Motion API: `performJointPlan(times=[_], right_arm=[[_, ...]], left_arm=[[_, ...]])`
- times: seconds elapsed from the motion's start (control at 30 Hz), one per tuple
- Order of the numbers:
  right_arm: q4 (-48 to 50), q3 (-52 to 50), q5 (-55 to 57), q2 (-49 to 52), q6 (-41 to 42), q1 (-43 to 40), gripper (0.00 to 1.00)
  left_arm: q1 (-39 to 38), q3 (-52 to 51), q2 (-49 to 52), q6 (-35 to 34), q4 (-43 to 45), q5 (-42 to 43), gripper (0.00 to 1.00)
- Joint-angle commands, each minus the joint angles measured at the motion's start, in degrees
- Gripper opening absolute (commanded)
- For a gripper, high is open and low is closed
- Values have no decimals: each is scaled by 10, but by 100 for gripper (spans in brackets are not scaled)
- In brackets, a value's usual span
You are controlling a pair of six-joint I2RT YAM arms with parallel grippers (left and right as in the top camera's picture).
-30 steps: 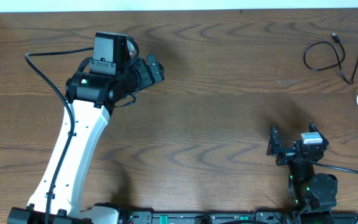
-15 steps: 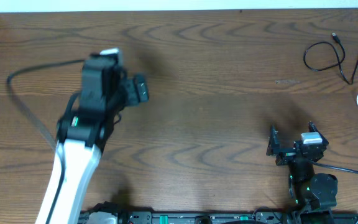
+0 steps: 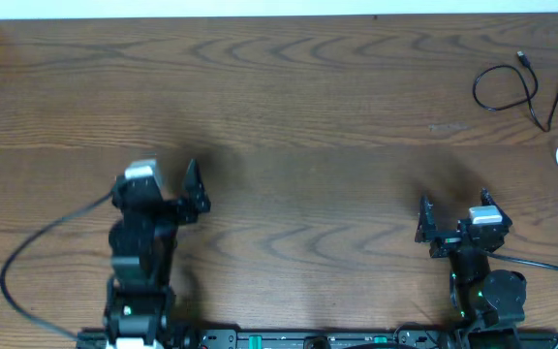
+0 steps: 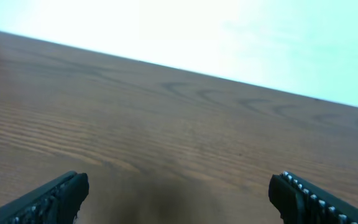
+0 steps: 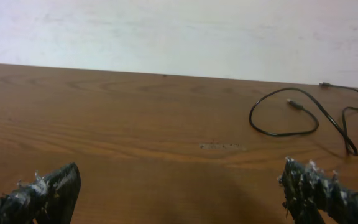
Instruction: Untangle cables
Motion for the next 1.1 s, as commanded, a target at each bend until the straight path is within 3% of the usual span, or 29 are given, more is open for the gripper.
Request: performJointPlan(times=[0.0,0.5,0.73,1.07], right_arm=[[-2,0,-1,-2,-4,3,99],[-2,0,-1,-2,-4,3,99],[-2,0,-1,-2,-4,3,99],[-2,0,-1,-3,-4,3,99]], left_arm=[[4,-47,-72,42,8,-3,98],[19,-163,-245,95,8,-6,98],[19,-166,-304,121,-89,-10,98],[19,-166,-307,120,-96,-14,98]])
